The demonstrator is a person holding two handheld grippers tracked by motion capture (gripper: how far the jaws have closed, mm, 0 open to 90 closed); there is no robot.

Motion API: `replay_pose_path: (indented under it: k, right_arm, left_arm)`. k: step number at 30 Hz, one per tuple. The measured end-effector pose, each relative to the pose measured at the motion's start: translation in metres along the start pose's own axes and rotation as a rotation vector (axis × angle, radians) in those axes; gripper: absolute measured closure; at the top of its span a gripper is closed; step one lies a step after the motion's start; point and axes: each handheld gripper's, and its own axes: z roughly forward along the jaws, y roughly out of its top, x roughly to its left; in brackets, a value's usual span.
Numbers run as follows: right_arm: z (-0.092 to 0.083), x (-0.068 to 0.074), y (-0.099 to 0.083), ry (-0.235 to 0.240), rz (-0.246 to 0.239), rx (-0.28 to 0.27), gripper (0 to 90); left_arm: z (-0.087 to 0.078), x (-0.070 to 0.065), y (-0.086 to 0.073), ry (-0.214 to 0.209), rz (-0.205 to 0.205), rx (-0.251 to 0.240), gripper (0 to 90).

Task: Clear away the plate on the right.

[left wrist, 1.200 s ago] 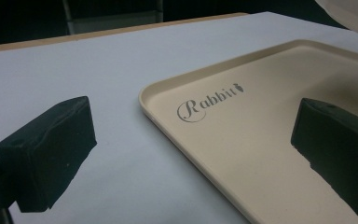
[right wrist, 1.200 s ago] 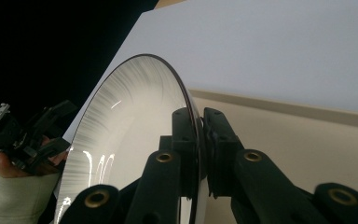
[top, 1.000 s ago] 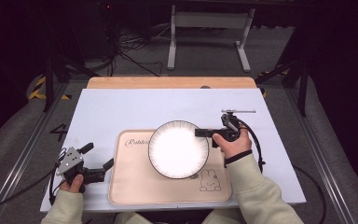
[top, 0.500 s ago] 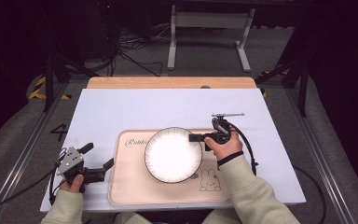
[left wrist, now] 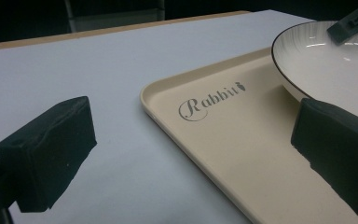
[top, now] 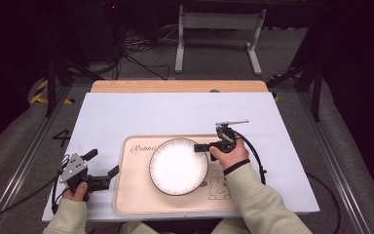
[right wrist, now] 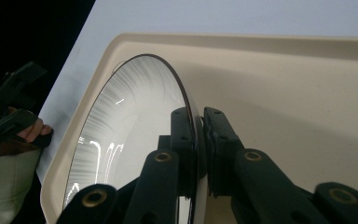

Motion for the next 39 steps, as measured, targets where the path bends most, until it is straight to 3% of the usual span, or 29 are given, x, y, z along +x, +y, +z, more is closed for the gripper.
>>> replay_pose_path:
  k: [6,12,39]
  right_arm:
    - [0.005,0.000,-0.001,-0.002,0.000,0.011,83.9]
    - [0.007,-0.002,-0.001,-0.033,-0.049,0.024,84.8]
    - [0.013,-0.013,-0.002,-0.049,-0.059,0.077,84.9]
  left_arm:
    - [0.000,0.000,0.000,0.000,0.000,0.000,0.3]
    - [0.000,0.000,0.000,0.000,0.000,-0.001,0.3]
    - [0.000,0.000,0.000,-0.004,0.001,-0.002,0.3]
